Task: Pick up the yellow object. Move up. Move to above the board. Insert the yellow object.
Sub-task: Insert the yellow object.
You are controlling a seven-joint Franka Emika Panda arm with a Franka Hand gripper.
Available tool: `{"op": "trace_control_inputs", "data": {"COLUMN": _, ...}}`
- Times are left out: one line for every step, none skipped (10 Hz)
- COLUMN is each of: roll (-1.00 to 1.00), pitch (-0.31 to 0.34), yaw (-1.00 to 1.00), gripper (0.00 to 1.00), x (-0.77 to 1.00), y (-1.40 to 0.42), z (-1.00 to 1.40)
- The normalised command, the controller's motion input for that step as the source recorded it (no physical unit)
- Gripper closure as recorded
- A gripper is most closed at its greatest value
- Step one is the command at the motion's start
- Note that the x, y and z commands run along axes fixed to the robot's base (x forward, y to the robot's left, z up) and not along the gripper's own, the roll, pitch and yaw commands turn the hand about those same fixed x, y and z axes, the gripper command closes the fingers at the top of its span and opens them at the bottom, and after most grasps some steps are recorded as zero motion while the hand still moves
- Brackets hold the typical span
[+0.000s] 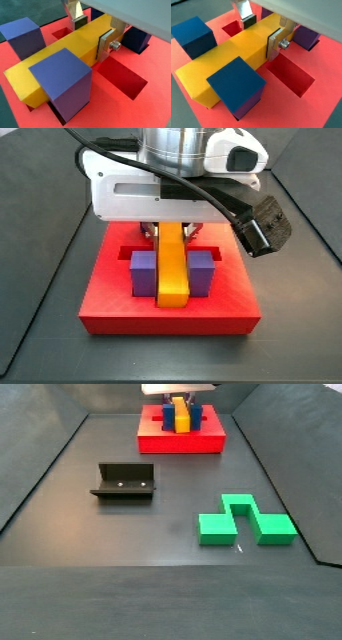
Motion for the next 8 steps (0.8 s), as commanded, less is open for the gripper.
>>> {"op": "trace_control_inputs", "data": {"roll": 0.0, "pitch": 0.0, "yaw": -0.06, "gripper": 1.0, "x": 0.0, "y": 0.0, "z": -0.27}}
{"op": "trace_control_inputs", "data": {"roll": -0.06, "pitch": 0.0, "yaw": -0.31, "gripper": 1.0, "x": 0.0, "y": -0.04, "z": -0.33}}
{"op": "trace_control_inputs", "data": {"roll": -0.17, "pitch": 0.0, "yaw": -0.39, "gripper": 1.0, "x": 0.02, "y": -0.01, "z": -0.29}}
{"op": "trace_control_inputs", "data": {"roll": -0.17, "pitch": 0.0, "yaw": -0.33, "gripper": 1.0, "x": 0.05, "y": -0.02, "z": -0.27}}
{"op": "trace_control_inputs", "data": {"roll": -0.1, "pitch": 0.0, "yaw": -0.28, "gripper": 1.0, "x": 0.03, "y": -0.03, "z": -0.21}}
{"op": "trace_control_inputs", "data": {"roll": -0.02, "pitch": 0.0, "yaw": -0.23, "gripper": 1.0, "x": 0.0, "y": 0.0, "z": -0.17}}
{"op": "trace_control_inputs", "data": {"roll": 0.03, "pitch": 0.0, "yaw": -0.1, "gripper": 1.0, "x": 0.0, "y": 0.0, "z": 0.0}}
{"op": "trace_control_inputs", "data": {"roll": 0.0, "pitch": 0.0, "yaw": 0.0, "gripper": 1.0, "x": 0.0, "y": 0.0, "z": 0.0}}
